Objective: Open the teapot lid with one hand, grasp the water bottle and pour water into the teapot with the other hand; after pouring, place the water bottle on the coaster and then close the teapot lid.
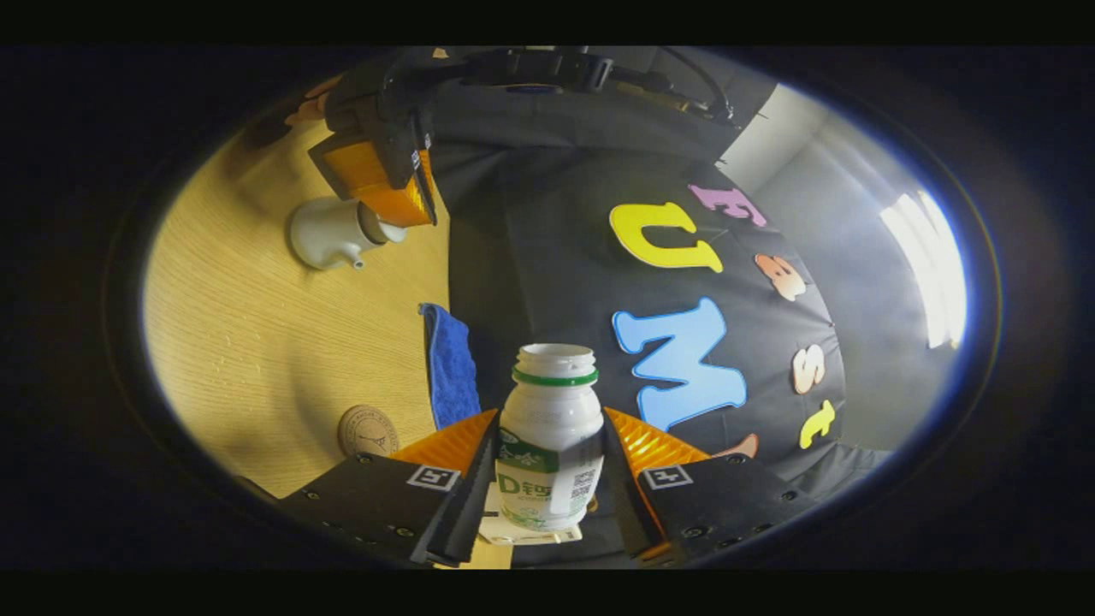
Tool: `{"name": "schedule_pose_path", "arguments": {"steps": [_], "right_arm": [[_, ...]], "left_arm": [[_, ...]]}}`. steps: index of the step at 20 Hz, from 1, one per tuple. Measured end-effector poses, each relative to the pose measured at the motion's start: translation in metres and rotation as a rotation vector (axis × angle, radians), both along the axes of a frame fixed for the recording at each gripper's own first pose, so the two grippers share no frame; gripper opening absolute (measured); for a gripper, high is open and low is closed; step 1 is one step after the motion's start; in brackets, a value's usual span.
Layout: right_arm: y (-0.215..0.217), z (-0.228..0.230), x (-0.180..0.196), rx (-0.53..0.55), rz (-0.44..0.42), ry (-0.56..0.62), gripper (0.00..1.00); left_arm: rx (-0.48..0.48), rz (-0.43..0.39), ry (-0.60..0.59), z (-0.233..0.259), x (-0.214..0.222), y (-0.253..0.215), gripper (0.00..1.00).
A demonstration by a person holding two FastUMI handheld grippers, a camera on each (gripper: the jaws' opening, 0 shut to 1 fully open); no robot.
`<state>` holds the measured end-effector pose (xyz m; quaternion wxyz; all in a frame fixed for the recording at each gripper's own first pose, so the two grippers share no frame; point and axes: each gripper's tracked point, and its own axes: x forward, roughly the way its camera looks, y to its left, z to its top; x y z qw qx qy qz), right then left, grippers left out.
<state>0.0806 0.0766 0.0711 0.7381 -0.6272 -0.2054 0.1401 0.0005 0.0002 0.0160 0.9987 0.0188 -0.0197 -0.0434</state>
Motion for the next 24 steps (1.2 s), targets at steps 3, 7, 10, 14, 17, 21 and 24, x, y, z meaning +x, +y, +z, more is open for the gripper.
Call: {"name": "schedule_pose_path", "arguments": {"steps": [3, 7, 10, 14, 17, 21, 24], "right_arm": [[-0.001, 0.001, -0.002, -0.001, 0.002, 0.0, 0.63], [-0.003, -0.002, -0.001, -0.004, -0.003, 0.004, 0.63], [-0.004, -0.004, -0.001, -0.002, -0.005, 0.013, 0.63], [-0.003, -0.007, 0.001, -0.004, -0.007, 0.019, 0.63], [-0.003, -0.009, 0.001, -0.008, -0.011, 0.026, 0.63], [-0.003, -0.01, 0.002, -0.011, -0.014, 0.026, 0.63], [-0.003, -0.01, 0.0, 0.001, -0.011, 0.029, 0.63]], "left_arm": [[0.01, 0.017, -0.001, -0.002, 0.002, 0.003, 0.13], [0.003, 0.016, 0.006, -0.004, 0.002, 0.002, 0.1], [0.004, 0.02, 0.007, -0.005, 0.002, 0.002, 0.15], [0.055, 0.029, 0.018, -0.009, 0.003, -0.001, 0.17], [0.071, 0.042, 0.009, -0.008, 0.003, -0.002, 0.18], [0.083, 0.048, -0.009, -0.003, 0.001, -0.003, 0.24], [0.065, 0.054, -0.025, 0.003, -0.001, 0.001, 0.24]]}}
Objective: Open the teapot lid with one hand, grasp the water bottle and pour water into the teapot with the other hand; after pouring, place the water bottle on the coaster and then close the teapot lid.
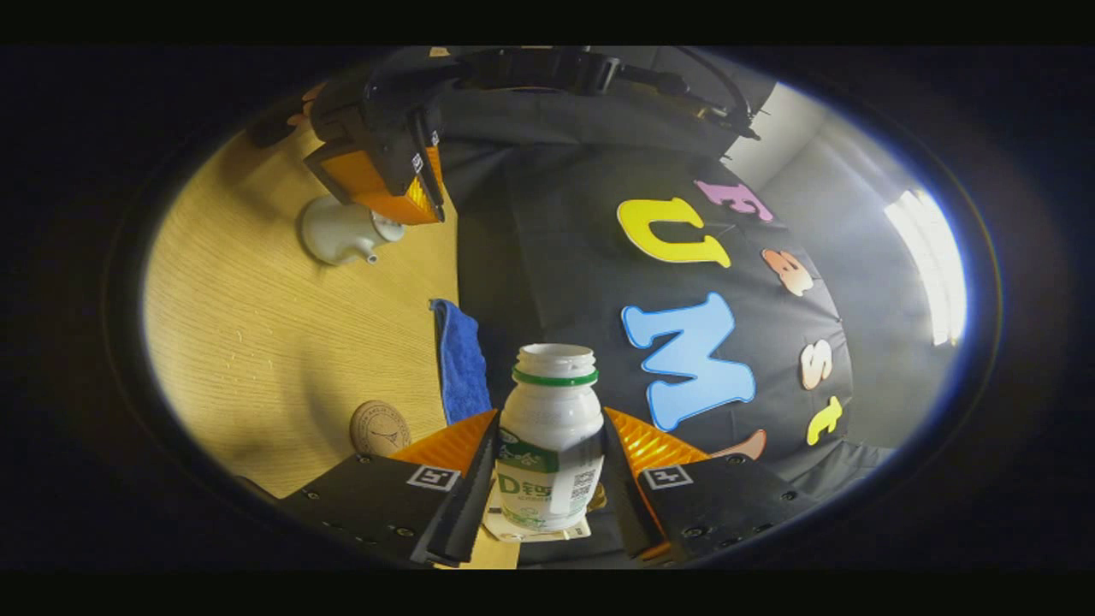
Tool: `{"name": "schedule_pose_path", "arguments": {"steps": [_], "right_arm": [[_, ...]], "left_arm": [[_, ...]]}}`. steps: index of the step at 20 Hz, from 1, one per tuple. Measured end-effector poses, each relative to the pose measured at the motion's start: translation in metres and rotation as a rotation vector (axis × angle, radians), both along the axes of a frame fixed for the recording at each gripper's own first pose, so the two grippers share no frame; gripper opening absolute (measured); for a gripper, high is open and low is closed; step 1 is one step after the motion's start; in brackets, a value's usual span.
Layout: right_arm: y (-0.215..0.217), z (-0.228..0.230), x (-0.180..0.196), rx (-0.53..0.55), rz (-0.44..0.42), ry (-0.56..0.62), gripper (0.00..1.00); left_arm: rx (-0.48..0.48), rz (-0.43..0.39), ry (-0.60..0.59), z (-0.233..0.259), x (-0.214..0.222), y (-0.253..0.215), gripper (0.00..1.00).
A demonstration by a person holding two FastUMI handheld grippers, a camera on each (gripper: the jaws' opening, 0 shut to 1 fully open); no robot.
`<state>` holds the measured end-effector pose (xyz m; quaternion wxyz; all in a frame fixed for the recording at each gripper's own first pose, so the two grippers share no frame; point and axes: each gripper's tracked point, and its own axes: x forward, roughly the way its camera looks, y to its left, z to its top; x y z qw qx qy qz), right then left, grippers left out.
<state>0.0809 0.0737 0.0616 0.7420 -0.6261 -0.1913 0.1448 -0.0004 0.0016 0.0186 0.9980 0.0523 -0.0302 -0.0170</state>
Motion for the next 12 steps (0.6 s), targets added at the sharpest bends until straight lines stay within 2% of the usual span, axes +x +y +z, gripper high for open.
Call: {"name": "schedule_pose_path", "arguments": {"steps": [3, 4, 5, 8, 12], "right_arm": [[0.001, 0.002, -0.001, 0.034, 0.003, 0.005, 0.63], [0.002, 0.004, -0.002, 0.047, 0.006, 0.005, 0.63], [0.002, 0.006, -0.003, 0.062, 0.005, 0.013, 0.63], [0.001, 0.013, -0.006, 0.13, 0.004, 0.05, 0.63], [0.002, 0.016, 0.001, 0.28, -0.002, 0.146, 0.63]], "left_arm": [[-0.018, 0.003, -0.019, 0.007, -0.005, 0.004, 0.24], [-0.016, 0.0, -0.022, 0.009, -0.007, 0.004, 0.12], [-0.014, 0.005, -0.03, 0.013, -0.009, 0.006, 0.24], [-0.003, 0.002, -0.049, 0.023, -0.016, 0.004, 0.24], [0.009, 0.004, -0.068, 0.035, -0.026, 0.005, 0.24]]}}
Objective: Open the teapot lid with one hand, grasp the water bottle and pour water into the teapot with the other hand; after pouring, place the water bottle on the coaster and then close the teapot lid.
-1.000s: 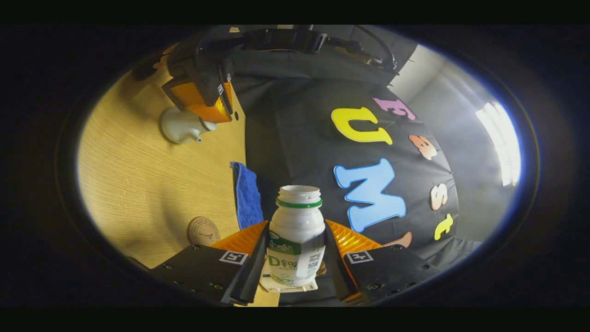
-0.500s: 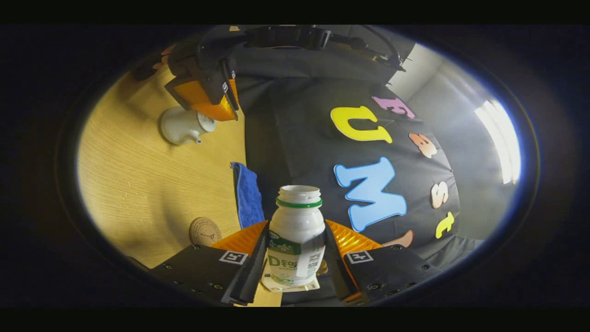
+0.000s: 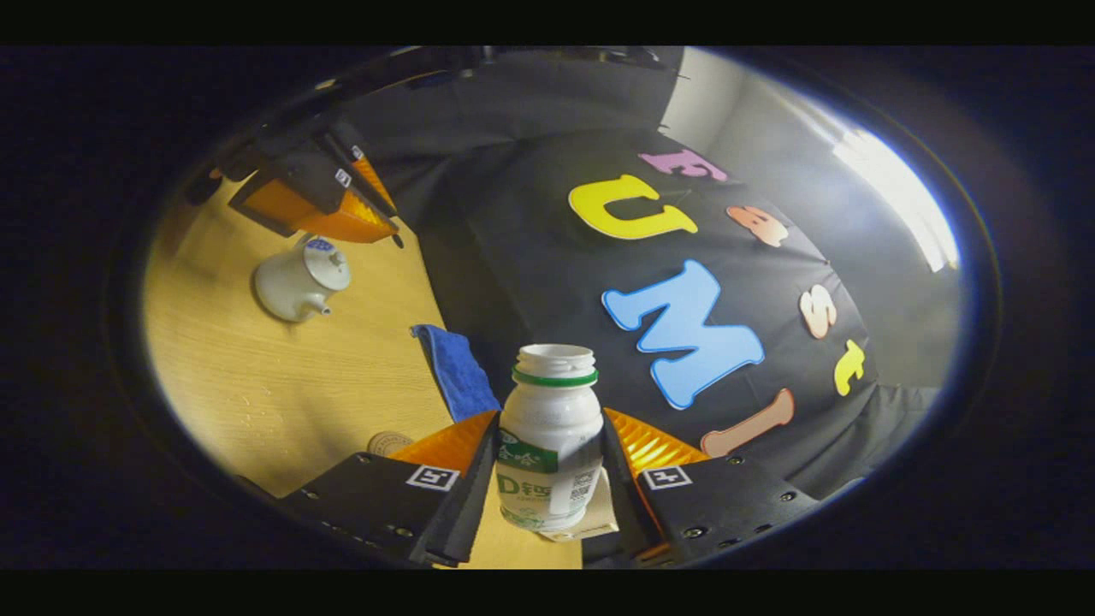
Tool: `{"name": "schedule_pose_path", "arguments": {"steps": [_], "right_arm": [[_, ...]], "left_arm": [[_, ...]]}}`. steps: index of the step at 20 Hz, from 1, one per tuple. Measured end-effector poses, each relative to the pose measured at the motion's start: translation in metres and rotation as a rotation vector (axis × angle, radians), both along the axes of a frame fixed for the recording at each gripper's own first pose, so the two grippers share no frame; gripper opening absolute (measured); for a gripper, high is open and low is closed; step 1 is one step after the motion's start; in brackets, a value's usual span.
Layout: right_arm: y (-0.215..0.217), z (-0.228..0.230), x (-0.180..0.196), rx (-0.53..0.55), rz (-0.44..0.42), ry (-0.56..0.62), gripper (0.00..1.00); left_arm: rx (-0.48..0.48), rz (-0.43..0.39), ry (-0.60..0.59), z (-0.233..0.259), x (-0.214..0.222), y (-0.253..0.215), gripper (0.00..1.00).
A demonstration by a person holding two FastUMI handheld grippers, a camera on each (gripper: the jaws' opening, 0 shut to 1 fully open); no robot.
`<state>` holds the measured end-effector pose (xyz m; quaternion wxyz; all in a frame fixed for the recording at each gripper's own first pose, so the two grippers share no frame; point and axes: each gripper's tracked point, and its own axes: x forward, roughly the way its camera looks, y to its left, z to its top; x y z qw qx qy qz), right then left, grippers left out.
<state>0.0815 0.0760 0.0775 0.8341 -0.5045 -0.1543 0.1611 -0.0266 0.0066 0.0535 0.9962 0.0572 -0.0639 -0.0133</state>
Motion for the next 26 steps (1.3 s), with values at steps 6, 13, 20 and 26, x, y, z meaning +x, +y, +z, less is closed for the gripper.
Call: {"name": "schedule_pose_path", "arguments": {"steps": [6, 13, 20, 26], "right_arm": [[0.004, 0.002, 0.017, 0.192, -0.009, 0.128, 0.63], [0.006, -0.007, 0.04, 0.434, -0.015, 0.309, 0.63], [0.015, -0.015, 0.058, 0.664, -0.005, 0.47, 0.63], [0.017, -0.025, 0.069, 0.784, -0.008, 0.568, 0.63]], "left_arm": [[-0.011, 0.002, -0.008, 0.007, -0.008, 0.007, 0.24], [-0.034, 0.002, 0.0, 0.004, -0.01, 0.014, 0.23], [-0.05, -0.004, 0.004, 0.004, -0.01, 0.014, 0.22], [-0.06, -0.011, 0.005, 0.002, -0.011, 0.014, 0.22]]}}
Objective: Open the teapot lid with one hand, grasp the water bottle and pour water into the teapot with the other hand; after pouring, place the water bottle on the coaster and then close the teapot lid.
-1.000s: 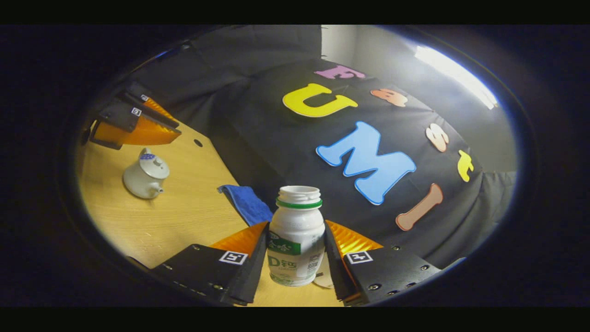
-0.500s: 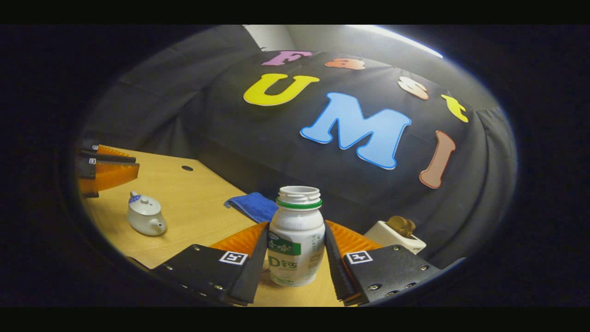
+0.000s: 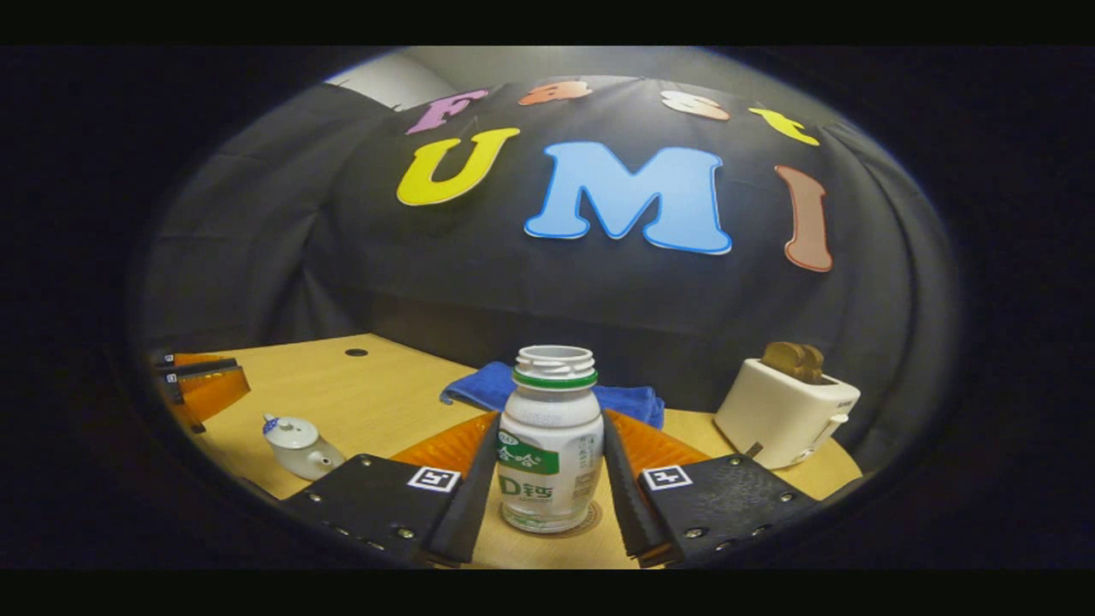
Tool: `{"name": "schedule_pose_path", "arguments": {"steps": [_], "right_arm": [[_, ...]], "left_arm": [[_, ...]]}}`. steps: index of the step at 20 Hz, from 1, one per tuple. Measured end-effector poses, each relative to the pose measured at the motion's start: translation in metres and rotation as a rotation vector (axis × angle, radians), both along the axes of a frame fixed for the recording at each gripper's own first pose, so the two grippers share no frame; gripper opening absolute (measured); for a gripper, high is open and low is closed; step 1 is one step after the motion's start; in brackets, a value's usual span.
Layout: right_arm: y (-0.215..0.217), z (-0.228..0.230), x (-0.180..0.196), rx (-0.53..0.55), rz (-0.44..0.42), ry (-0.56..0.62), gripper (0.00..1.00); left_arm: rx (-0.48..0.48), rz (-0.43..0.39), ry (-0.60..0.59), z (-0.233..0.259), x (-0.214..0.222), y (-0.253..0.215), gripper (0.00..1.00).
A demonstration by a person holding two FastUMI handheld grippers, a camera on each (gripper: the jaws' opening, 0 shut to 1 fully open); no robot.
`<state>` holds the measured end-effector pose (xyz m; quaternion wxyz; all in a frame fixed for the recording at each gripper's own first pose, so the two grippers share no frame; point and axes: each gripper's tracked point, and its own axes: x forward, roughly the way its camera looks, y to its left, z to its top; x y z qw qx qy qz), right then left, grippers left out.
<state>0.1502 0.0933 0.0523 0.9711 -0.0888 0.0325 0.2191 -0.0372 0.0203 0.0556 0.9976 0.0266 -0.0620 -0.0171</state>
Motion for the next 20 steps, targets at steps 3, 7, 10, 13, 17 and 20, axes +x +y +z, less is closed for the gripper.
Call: {"name": "schedule_pose_path", "arguments": {"steps": [3, 7, 10, 13, 17, 20], "right_arm": [[-0.002, -0.004, 0.006, 0.022, -0.011, 0.019, 0.63], [-0.002, -0.007, 0.009, 0.025, -0.021, 0.021, 0.63], [-0.007, -0.009, 0.012, 0.044, -0.031, 0.022, 0.63], [-0.011, -0.009, 0.014, 0.074, -0.041, 0.024, 0.63], [-0.009, -0.009, 0.014, 0.063, -0.045, 0.024, 0.63], [-0.008, -0.008, 0.012, 0.047, -0.046, 0.018, 0.77]], "left_arm": [[0.0, -0.001, 0.0, 0.0, -0.001, 0.001, 0.22], [-0.005, 0.002, 0.002, -0.002, 0.001, 0.003, 0.22], [-0.007, 0.004, 0.004, -0.002, 0.001, 0.004, 0.22], [-0.008, 0.002, 0.004, -0.002, 0.002, 0.003, 0.22], [-0.008, -0.002, 0.002, -0.001, 0.001, 0.001, 0.22], [-0.008, -0.006, 0.0, 0.0, 0.0, 0.0, 0.22]]}}
